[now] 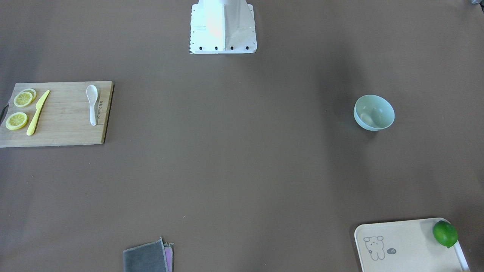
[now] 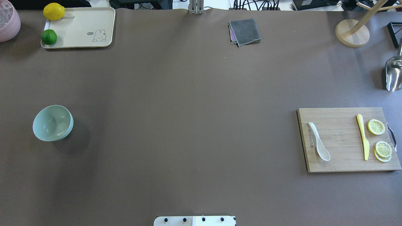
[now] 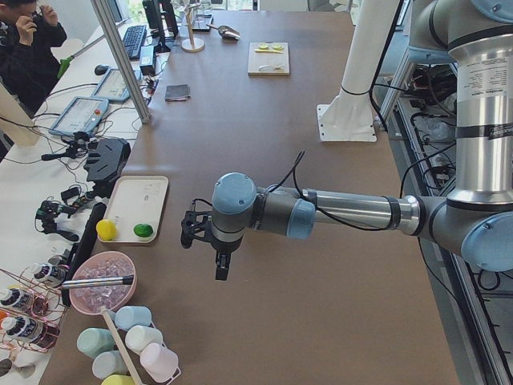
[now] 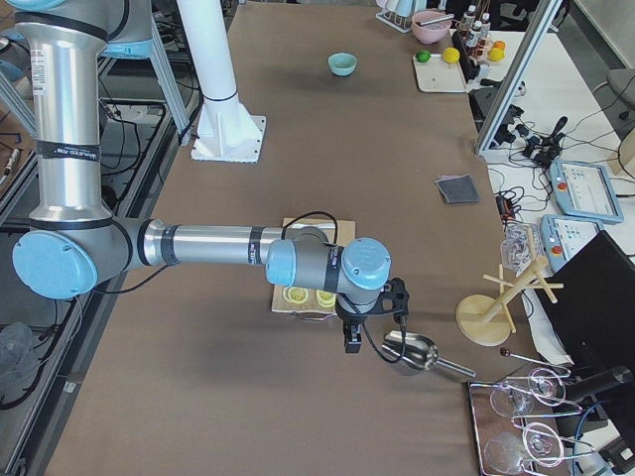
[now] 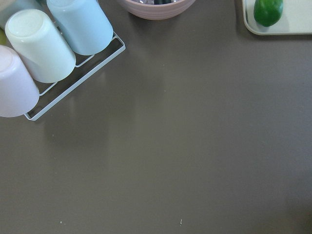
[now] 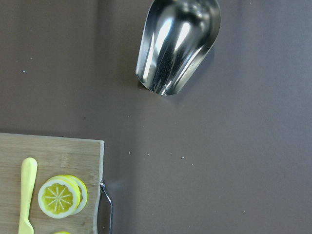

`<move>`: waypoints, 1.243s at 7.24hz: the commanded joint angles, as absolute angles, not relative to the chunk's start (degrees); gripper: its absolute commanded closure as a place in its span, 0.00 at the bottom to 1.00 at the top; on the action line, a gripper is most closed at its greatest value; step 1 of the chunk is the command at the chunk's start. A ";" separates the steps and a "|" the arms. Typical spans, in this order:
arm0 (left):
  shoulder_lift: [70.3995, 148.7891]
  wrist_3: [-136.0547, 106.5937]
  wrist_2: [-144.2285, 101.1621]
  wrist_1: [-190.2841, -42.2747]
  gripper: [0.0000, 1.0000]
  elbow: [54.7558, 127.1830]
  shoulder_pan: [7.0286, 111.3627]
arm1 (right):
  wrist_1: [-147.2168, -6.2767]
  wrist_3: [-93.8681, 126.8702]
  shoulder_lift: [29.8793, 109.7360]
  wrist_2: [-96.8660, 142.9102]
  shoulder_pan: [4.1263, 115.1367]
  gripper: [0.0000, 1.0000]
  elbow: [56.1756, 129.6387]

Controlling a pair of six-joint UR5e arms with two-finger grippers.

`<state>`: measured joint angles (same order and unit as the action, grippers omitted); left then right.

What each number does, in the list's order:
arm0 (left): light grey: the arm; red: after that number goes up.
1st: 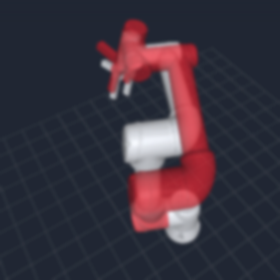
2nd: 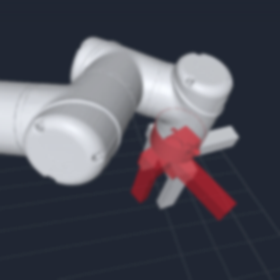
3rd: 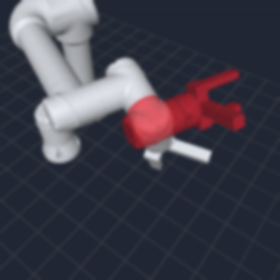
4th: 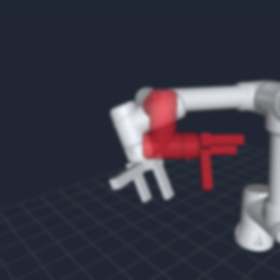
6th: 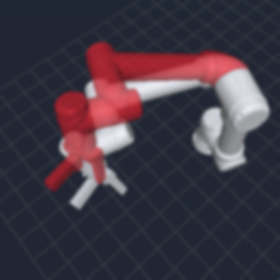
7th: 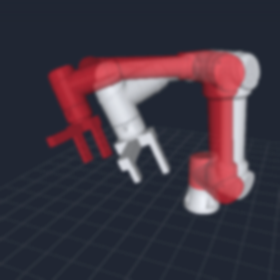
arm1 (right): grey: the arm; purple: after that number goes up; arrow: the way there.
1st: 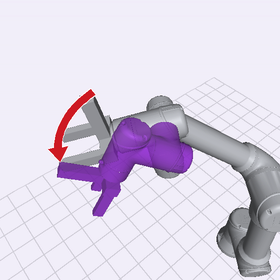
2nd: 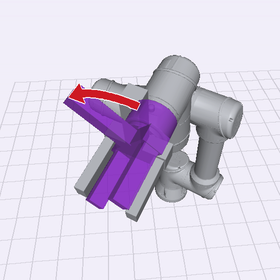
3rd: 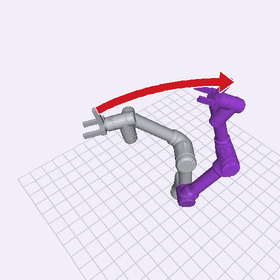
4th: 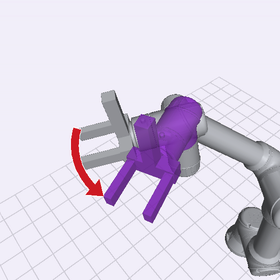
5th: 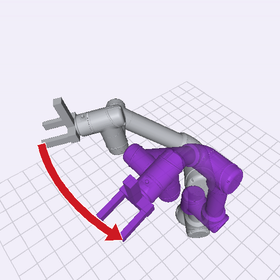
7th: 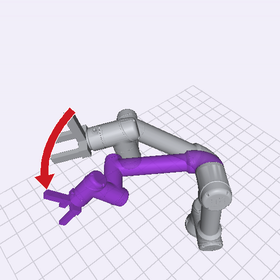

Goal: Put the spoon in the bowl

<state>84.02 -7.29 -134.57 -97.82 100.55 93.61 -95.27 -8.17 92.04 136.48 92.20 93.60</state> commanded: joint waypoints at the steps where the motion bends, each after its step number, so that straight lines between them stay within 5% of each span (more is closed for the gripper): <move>1: 84.02 -7.21 -134.65 -97.82 0.02 100.55 93.60 | -95.27 -8.17 92.11 136.49 92.20 0.00 93.69; 9: 90.88 -11.07 -140.52 -103.93 0.02 99.93 91.76 | -95.18 -7.92 91.23 138.08 92.72 0.00 97.20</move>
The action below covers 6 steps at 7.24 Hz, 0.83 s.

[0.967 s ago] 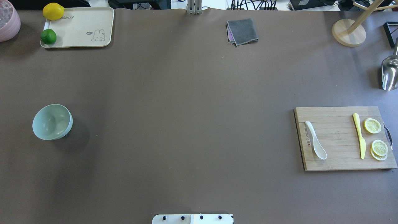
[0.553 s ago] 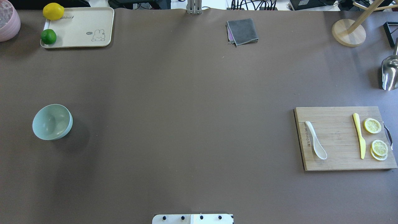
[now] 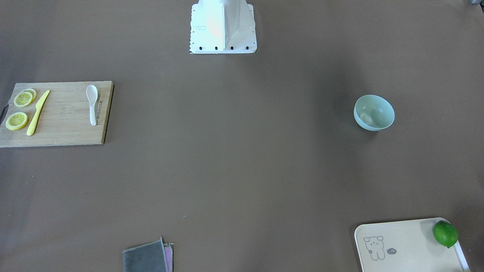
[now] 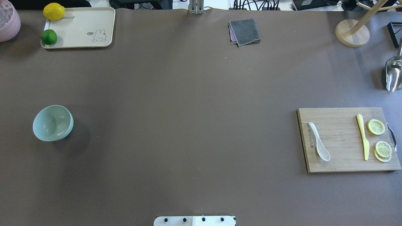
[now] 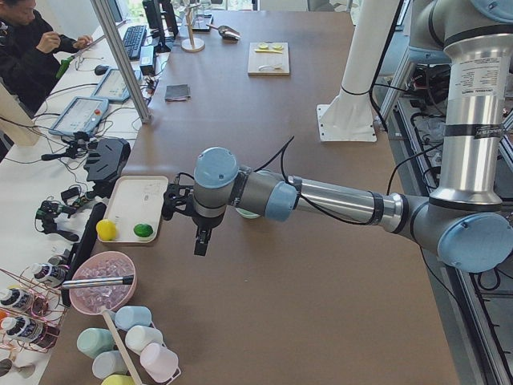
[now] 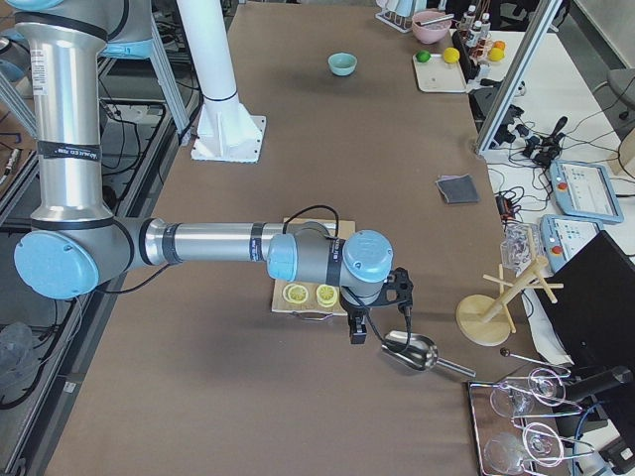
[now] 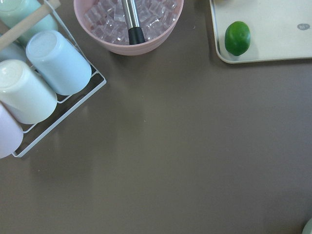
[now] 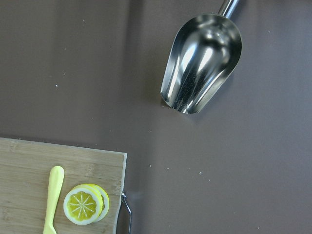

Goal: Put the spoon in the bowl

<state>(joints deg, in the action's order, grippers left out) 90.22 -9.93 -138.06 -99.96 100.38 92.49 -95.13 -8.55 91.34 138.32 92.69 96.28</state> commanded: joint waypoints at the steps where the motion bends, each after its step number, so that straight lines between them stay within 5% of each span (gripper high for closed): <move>1: 90.88 -11.07 -140.54 -107.80 0.02 99.50 89.84 | -95.10 -4.95 90.62 138.51 92.72 0.00 97.55; 6: 96.15 -34.53 -135.13 -113.55 0.02 99.23 73.96 | -89.57 -3.26 88.33 138.51 91.76 0.00 97.65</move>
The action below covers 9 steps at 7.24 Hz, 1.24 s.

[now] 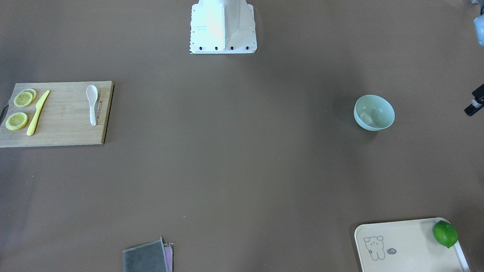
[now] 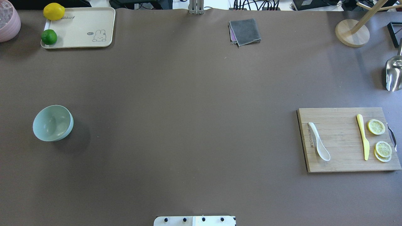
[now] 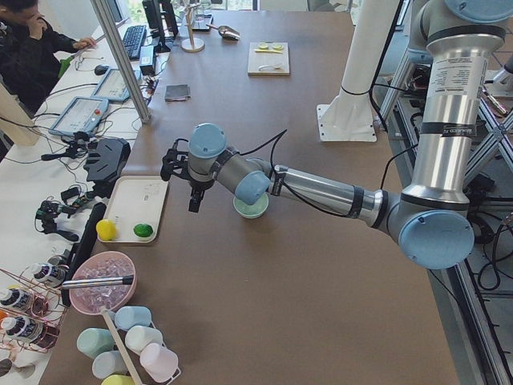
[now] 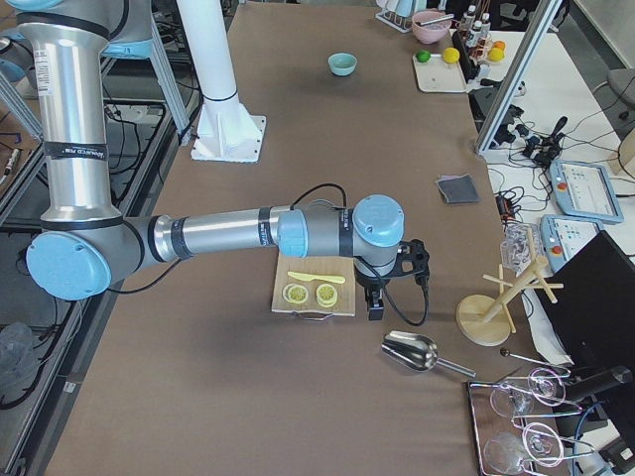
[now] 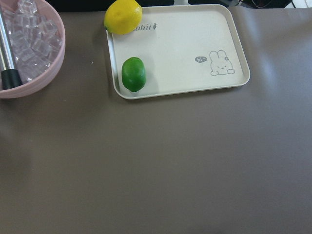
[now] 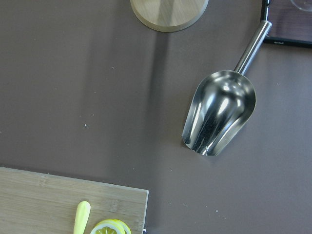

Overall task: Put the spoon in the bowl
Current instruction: 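Reach the left gripper down to the rim of the pale green bowl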

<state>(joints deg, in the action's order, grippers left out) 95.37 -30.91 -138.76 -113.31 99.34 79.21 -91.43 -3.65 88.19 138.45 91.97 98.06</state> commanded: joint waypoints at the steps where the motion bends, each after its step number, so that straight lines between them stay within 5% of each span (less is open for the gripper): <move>1: 94.93 -37.15 -131.61 -115.56 0.02 99.58 71.22 | -89.56 -3.16 88.33 138.52 91.76 0.00 97.56; 3: 88.09 -42.34 -127.37 -128.91 0.02 99.23 66.91 | -89.56 -3.16 88.59 138.60 91.76 0.00 97.56; 9: 86.66 -44.65 -125.16 -130.52 0.02 96.15 55.55 | -89.56 -3.16 88.24 138.60 91.76 0.00 95.89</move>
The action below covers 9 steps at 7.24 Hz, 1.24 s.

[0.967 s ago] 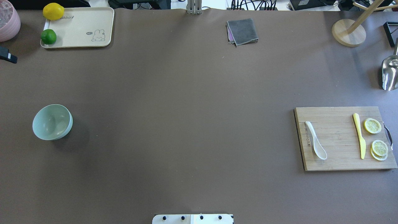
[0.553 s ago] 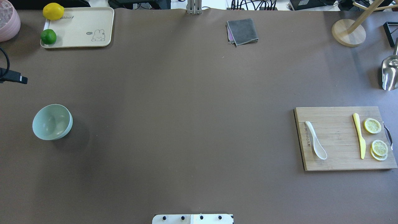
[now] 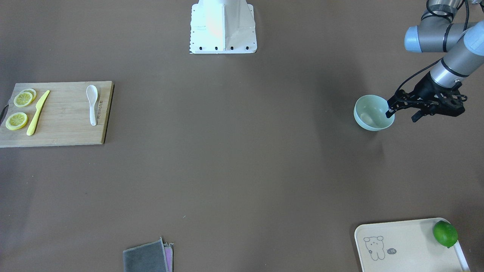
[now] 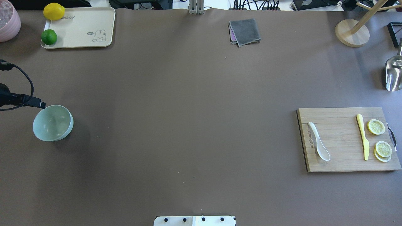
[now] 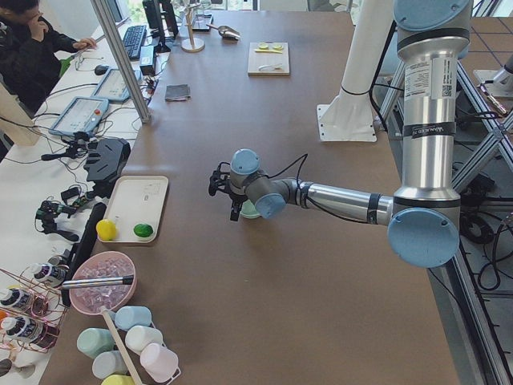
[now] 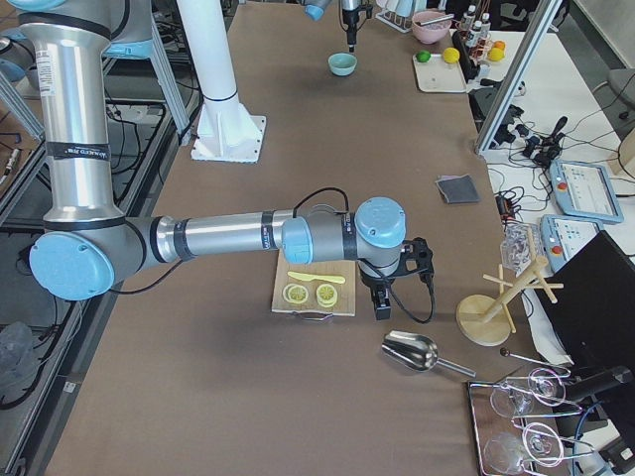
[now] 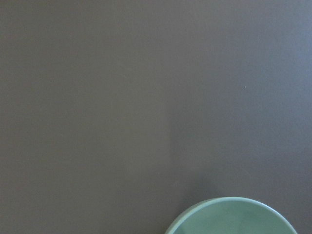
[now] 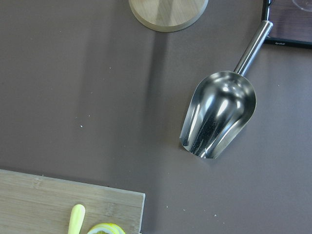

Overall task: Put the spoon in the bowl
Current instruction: 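Reach the left gripper down to the rim of the pale green bowl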

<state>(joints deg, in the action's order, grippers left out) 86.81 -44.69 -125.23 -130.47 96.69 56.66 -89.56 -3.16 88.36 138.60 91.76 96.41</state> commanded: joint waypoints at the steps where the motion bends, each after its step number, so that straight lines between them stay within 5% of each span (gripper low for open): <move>1: 86.66 -44.56 -125.16 -130.43 0.02 96.15 55.29 | -89.56 -3.16 88.16 138.60 91.76 0.00 95.89; 4: 86.57 -44.38 -125.33 -131.04 0.08 93.52 53.62 | -89.56 -3.16 88.15 138.60 91.76 0.00 95.19; 5: 86.05 -44.56 -125.51 -131.22 0.54 93.34 53.61 | -89.65 -3.16 88.15 138.60 91.76 0.00 95.10; 7: 85.96 -44.47 -125.77 -131.22 1.00 93.43 53.53 | -89.65 -3.16 88.07 138.69 91.76 0.00 94.75; 9: 85.87 -45.26 -126.21 -131.22 1.00 94.04 53.44 | -89.65 -3.08 87.80 138.69 91.76 0.00 94.75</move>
<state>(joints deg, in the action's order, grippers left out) 85.91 -44.84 -125.95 -131.25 93.64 53.49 -89.64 -3.11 87.94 138.69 91.76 94.77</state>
